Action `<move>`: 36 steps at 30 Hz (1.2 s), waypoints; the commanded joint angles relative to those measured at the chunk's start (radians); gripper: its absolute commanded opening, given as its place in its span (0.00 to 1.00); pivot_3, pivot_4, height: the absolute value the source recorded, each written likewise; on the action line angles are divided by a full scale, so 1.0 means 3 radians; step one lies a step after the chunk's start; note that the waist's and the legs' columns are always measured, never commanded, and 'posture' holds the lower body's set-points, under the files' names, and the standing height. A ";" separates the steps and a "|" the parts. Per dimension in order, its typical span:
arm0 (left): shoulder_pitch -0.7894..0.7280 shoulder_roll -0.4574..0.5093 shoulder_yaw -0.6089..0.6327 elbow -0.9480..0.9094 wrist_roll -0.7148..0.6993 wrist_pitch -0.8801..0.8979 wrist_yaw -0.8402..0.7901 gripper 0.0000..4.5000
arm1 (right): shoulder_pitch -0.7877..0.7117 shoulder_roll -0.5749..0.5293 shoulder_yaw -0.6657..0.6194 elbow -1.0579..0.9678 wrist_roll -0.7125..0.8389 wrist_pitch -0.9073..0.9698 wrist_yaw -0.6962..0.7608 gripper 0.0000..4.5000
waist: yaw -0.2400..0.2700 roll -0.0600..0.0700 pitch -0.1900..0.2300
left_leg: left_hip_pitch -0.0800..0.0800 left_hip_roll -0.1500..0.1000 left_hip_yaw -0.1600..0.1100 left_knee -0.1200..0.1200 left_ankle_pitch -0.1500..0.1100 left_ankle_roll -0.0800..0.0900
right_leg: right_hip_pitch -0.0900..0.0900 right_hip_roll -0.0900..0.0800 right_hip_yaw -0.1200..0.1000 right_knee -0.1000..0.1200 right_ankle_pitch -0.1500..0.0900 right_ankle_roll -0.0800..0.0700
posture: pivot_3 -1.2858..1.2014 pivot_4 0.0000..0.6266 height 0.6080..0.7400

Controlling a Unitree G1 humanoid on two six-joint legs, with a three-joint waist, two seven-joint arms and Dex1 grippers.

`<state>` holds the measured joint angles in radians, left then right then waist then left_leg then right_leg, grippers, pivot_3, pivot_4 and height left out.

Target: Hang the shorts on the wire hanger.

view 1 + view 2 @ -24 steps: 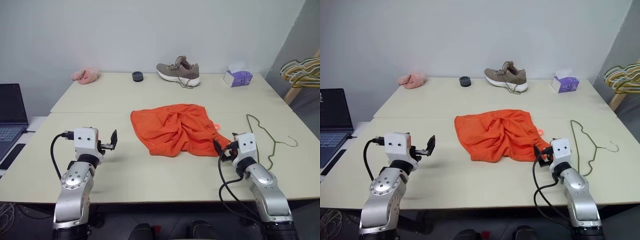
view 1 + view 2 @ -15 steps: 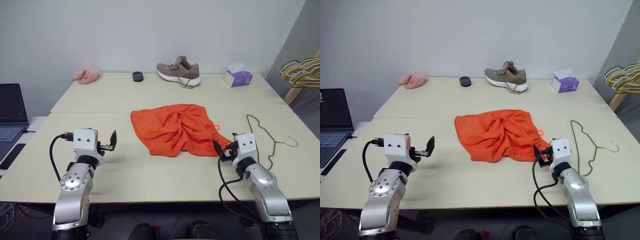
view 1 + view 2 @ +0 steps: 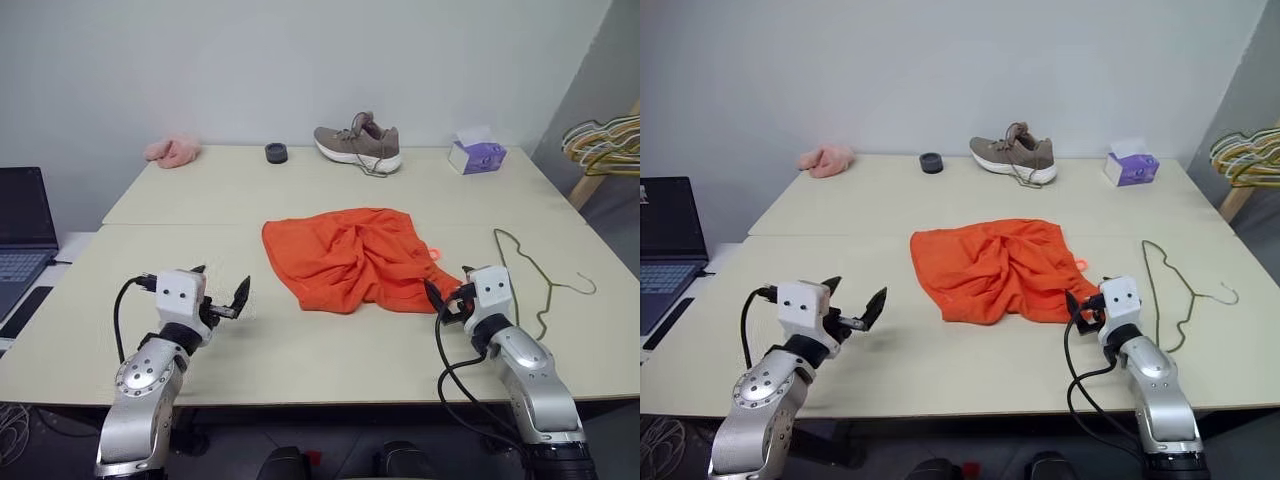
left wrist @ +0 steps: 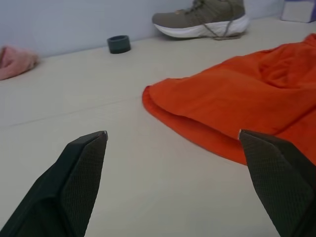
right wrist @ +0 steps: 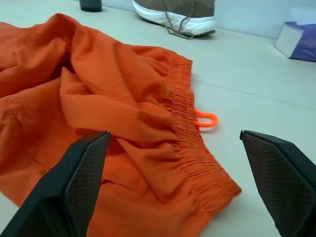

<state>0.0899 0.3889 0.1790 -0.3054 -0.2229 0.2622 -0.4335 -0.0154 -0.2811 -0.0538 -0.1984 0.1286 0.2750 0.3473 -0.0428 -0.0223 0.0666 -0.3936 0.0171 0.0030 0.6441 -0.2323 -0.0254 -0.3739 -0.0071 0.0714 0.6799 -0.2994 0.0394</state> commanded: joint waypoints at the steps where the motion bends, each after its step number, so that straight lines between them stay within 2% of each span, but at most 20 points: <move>1: -0.0071 0.0204 -0.0343 -0.0135 -0.0015 -0.0153 -0.0479 1.00 | 0.0063 -0.0160 0.0101 -0.0394 0.0252 0.0038 0.0399 1.00 | -0.0003 0.0002 0.0001 | 0.0000 0.0000 0.0001 0.0000 0.0000 0.0000 | 0.0000 0.0000 0.0000 0.0000 0.0000 0.0000 | 0.49 0.05 1.00; 6: -0.0418 0.0520 -0.0806 0.0200 0.0118 -0.0205 -0.1039 1.00 | 0.0216 -0.0751 0.0400 -0.0840 0.0400 0.0205 0.1117 1.00 | -0.0050 0.0002 0.0001 | 0.0000 0.0001 0.0000 -0.0001 0.0000 0.0000 | 0.0000 0.0000 -0.0002 -0.0001 -0.0002 -0.0003 | 0.47 0.05 1.00; 8: -0.0571 0.0615 -0.0974 0.0374 0.0188 -0.0231 -0.1226 1.00 | 0.0223 -0.0926 0.0445 -0.0923 0.0418 0.0231 0.1260 1.00 | -0.0064 0.0002 0.0001 | 0.0001 -0.0001 0.0001 0.0000 0.0000 0.0000 | 0.0000 0.0001 -0.0003 0.0000 -0.0003 -0.0004 | 0.47 0.05 1.00; 11: -0.0792 0.0684 -0.1158 0.0626 0.0279 -0.0247 -0.1418 1.00 | 0.0208 -0.1053 0.0457 -0.1004 0.0453 0.0292 0.1343 1.00 | -0.0121 -0.0003 0.0005 | 0.0003 -0.0002 0.0001 0.0000 0.0000 0.0000 | 0.0001 0.0002 -0.0002 0.0000 -0.0011 -0.0018 | 0.46 0.06 1.00; 16: -0.1297 0.0609 -0.1530 0.1296 0.0634 -0.0397 -0.1579 1.00 | 0.0172 -0.1121 0.0453 -0.1159 0.0490 0.0385 0.1342 1.00 | -0.0171 -0.0009 0.0012 | 0.0001 -0.0009 0.0000 0.0000 0.0000 0.0000 | 0.0001 0.0003 -0.0003 -0.0001 -0.0001 0.0000 | 0.45 0.08 1.00; 20: -0.1540 0.0473 -0.1565 0.1630 0.0778 -0.0517 -0.1470 1.00 | 0.0201 -0.1117 0.0441 -0.1240 0.0481 0.0429 0.1294 1.00 | -0.0219 -0.0012 0.0013 | -0.0002 -0.0007 -0.0002 0.0000 0.0000 0.0000 | 0.0000 0.0003 -0.0004 -0.0003 -0.0001 0.0001 | 0.44 0.08 1.00; 23: -0.1543 0.0466 -0.1615 0.1700 0.0795 -0.0553 -0.1585 1.00 | 0.0276 -0.1135 0.0412 -0.1291 0.0478 0.0437 0.1279 1.00 | -0.0245 -0.0012 0.0013 | -0.0003 -0.0003 -0.0002 -0.0001 -0.0001 0.0000 | 0.0000 0.0003 -0.0002 -0.0003 -0.0001 0.0003 | 0.43 0.09 1.00; 26: -0.1505 0.0467 -0.1627 0.1708 0.0797 -0.0549 -0.1656 0.87 | 0.0316 -0.1167 0.0406 -0.1316 0.0468 0.0438 0.1290 1.00 | -0.0278 -0.0012 0.0013 | -0.0002 0.0002 -0.0001 -0.0001 -0.0001 0.0001 | 0.0001 0.0003 -0.0001 -0.0003 -0.0001 0.0004 | 0.43 0.09 1.00; 36: -0.1446 0.0581 -0.1589 0.1687 0.0820 -0.0546 -0.1822 0.15 | 0.0180 -0.1456 0.0487 -0.1139 0.0278 0.0218 0.1478 1.00 | -0.0354 -0.0012 0.0013 | 0.0008 0.0001 -0.0002 0.0002 -0.0001 0.0001 | 0.0009 0.0001 -0.0001 -0.0002 0.0000 0.0006 | 0.43 0.07 1.00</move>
<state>-0.3484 0.5464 -0.2983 0.1942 0.0027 0.0984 -0.9805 0.0543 -0.7091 0.0975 -0.5368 0.2188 0.3733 0.7751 -0.1489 -0.0260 0.0704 -0.3910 0.0175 0.0022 0.6446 -0.2326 -0.0250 -0.3711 -0.0066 0.0710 0.6793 -0.2992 0.0412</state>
